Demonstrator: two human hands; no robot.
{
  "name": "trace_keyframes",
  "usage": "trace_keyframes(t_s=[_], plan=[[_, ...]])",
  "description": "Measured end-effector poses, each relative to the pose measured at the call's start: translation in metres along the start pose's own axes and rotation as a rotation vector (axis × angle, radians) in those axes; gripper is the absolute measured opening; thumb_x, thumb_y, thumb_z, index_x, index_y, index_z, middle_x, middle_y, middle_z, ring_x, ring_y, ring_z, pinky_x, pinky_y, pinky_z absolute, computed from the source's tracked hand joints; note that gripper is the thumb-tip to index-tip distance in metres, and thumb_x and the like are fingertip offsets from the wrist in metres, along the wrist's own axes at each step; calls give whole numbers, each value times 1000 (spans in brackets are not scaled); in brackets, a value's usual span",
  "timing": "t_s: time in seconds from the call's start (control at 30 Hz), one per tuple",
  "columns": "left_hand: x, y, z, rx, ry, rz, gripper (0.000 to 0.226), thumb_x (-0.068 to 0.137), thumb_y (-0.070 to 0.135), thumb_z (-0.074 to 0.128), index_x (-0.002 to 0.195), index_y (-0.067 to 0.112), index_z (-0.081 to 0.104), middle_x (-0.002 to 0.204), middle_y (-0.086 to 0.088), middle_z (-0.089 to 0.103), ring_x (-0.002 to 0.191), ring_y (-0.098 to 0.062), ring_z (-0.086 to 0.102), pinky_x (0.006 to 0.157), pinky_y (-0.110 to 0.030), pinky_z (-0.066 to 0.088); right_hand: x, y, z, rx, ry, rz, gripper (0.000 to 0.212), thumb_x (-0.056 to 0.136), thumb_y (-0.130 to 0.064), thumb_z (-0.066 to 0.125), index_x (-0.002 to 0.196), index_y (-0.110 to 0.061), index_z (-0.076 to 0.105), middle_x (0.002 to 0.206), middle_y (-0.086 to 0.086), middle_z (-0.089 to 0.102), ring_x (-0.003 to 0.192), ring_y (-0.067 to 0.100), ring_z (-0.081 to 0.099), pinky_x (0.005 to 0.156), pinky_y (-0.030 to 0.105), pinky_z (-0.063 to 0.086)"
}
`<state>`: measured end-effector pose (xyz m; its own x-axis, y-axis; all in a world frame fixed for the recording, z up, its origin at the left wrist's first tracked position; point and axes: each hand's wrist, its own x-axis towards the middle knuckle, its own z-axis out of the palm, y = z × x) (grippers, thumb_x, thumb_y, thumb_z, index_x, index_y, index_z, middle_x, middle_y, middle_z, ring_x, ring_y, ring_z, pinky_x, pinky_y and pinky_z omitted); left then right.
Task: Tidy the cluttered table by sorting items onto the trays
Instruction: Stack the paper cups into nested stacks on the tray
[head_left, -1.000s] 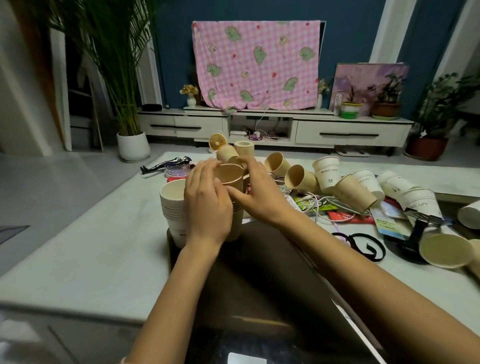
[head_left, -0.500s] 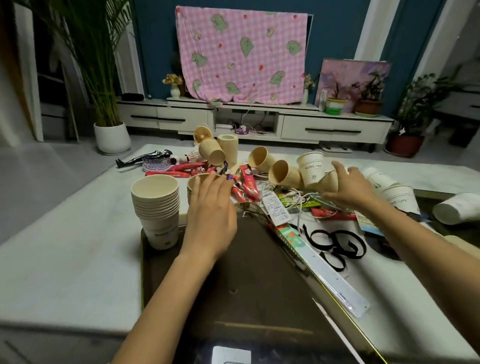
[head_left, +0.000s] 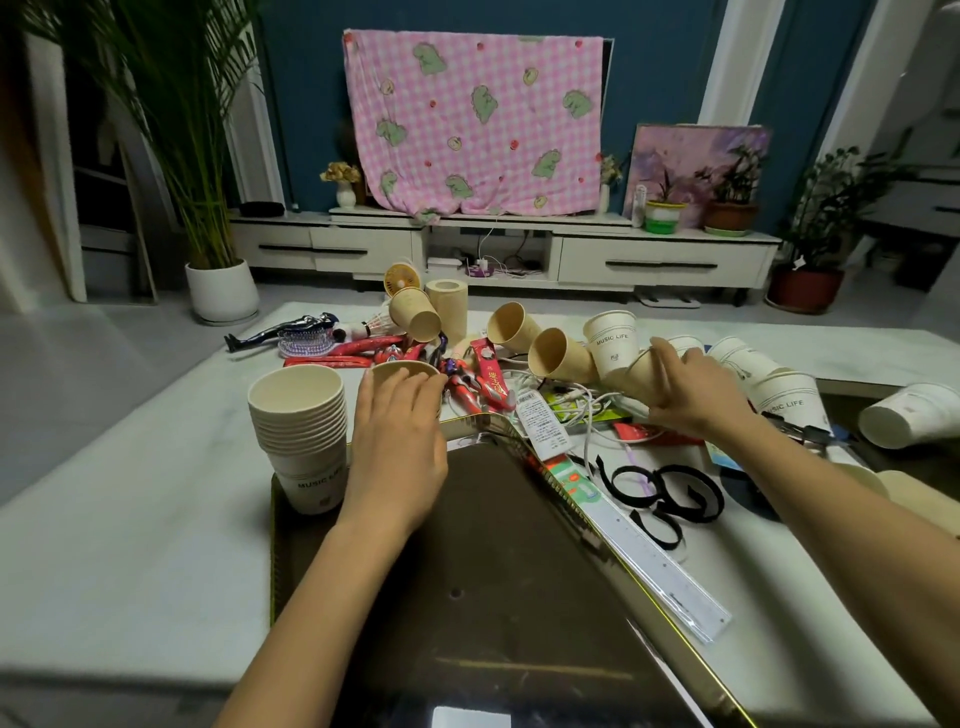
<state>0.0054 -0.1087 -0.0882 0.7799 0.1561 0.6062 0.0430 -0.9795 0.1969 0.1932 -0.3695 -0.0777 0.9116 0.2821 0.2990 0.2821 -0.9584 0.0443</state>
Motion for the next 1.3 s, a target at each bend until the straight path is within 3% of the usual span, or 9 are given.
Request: trace_keyframes(t_s=[0.13, 0.3, 0.4, 0.53, 0.7, 0.87, 1.0, 1.17, 1.3], plan=[[2, -2, 0, 75, -21, 12, 52, 89, 14, 51, 139, 22, 37, 122, 2, 53, 120, -16, 42, 117, -34, 1, -17, -12, -24, -97, 136, 7, 83, 73, -41, 68, 140, -22, 24, 106, 19, 50, 93, 36, 52, 72, 38, 43], [5, -5, -2, 57, -13, -33, 53, 86, 9, 56, 135, 23, 41, 117, 1, 57, 114, -19, 46, 115, -34, 6, -45, -74, -41, 833, 146, -200, 84, 67, -22, 78, 135, -21, 29, 103, 2, 50, 82, 12, 55, 58, 11, 46], [6, -8, -4, 69, -18, -47, 55, 83, 7, 57, 134, 22, 42, 115, -1, 57, 113, -21, 47, 116, -35, 10, -58, -123, -27, 1004, -6, -293, 81, 69, -20, 79, 129, -22, 24, 104, -12, 40, 88, -1, 49, 62, 1, 45], [4, -9, -5, 86, -8, -41, 55, 84, 10, 53, 136, 20, 40, 122, -3, 53, 120, -21, 42, 116, -35, 5, -62, -160, 2, 880, -131, -364, 82, 73, -20, 76, 133, -9, 21, 130, 10, 39, 118, 20, 45, 96, 20, 38], [-6, 13, 0, -1, 50, 125, 58, 78, 2, 56, 135, 5, 44, 139, -16, 44, 136, -29, 32, 116, -36, -1, -55, -152, -2, 789, -209, -475, 104, 69, -20, 81, 144, -8, 11, 150, 13, 21, 137, 22, 25, 113, 30, 22], [-14, 36, 13, -105, -78, 280, 58, 81, -1, 50, 137, 3, 40, 145, -18, 36, 140, -30, 25, 115, -35, 1, -6, -107, -26, 589, 73, -232, 38, 85, -19, 63, 119, -13, 48, 112, 9, 60, 93, 24, 57, 82, 41, 49], [-21, 37, 24, -5, -176, 312, 60, 86, 9, 45, 144, 10, 27, 153, -13, 20, 144, -24, 7, 114, -38, -12, 31, -105, -13, -47, -23, -249, 55, 87, -11, 52, 136, -17, 28, 103, 15, 60, 84, 32, 59, 63, 35, 45], [-23, 38, 23, 85, -199, 318, 54, 72, 14, 65, 125, 7, 54, 139, -16, 46, 136, -32, 33, 112, -54, 16, 55, -104, 2, -317, -33, -262, 29, 90, -17, 53, 117, -8, 49, 103, 10, 63, 89, 28, 62, 64, 32, 41], [-19, 33, 24, 78, -196, 303, 49, 87, 16, 46, 135, 10, 40, 153, -12, 22, 145, -26, 3, 109, -46, -20, 49, -98, -6, -288, 38, -270, 22, 93, -24, 52, 107, -7, 56, 102, 12, 64, 88, 30, 62, 63, 31, 41]])
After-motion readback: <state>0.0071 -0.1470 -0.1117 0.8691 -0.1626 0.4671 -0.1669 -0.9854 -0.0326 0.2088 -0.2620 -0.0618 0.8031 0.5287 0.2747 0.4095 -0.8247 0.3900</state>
